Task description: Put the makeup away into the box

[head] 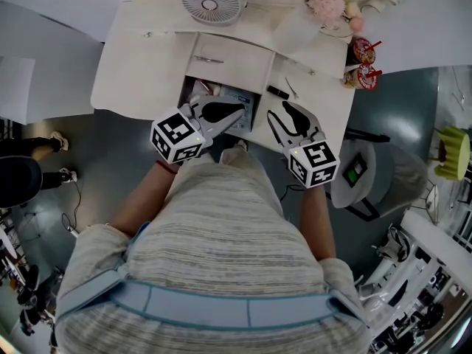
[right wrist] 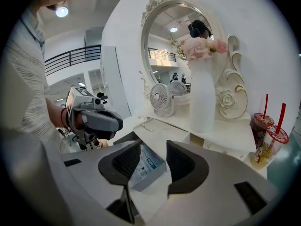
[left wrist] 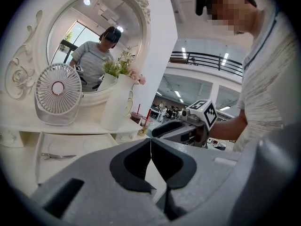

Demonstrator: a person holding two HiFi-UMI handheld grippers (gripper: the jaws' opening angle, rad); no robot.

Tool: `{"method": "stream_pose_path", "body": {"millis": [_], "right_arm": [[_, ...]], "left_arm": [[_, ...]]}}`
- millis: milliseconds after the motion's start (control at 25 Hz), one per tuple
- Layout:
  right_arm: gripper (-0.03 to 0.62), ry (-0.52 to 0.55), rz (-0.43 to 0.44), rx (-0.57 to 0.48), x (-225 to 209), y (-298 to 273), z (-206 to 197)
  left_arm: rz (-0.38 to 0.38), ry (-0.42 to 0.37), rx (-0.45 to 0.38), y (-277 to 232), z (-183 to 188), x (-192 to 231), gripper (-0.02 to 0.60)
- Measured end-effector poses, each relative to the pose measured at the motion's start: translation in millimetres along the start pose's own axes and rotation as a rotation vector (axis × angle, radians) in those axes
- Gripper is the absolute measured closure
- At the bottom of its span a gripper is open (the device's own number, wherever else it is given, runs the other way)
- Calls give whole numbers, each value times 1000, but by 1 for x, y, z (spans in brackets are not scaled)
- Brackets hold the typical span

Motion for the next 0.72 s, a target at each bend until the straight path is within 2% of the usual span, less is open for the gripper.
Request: {"method": "stream_pose_path", "body": {"millis": [720], "right_arm": [[457,163,-25,150,-31,-33,-31]], "left_arm": [[34,12,-4,15,-6,4,569]]}}
Point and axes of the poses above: the fingertips, and each gripper's own axes: y backward along the fingers, x to its left, z out of its top, the point moved 2 cm from there along y, backward along the fingers, and after that the axes turned 6 degrees about -z, right-handed, at the moved point
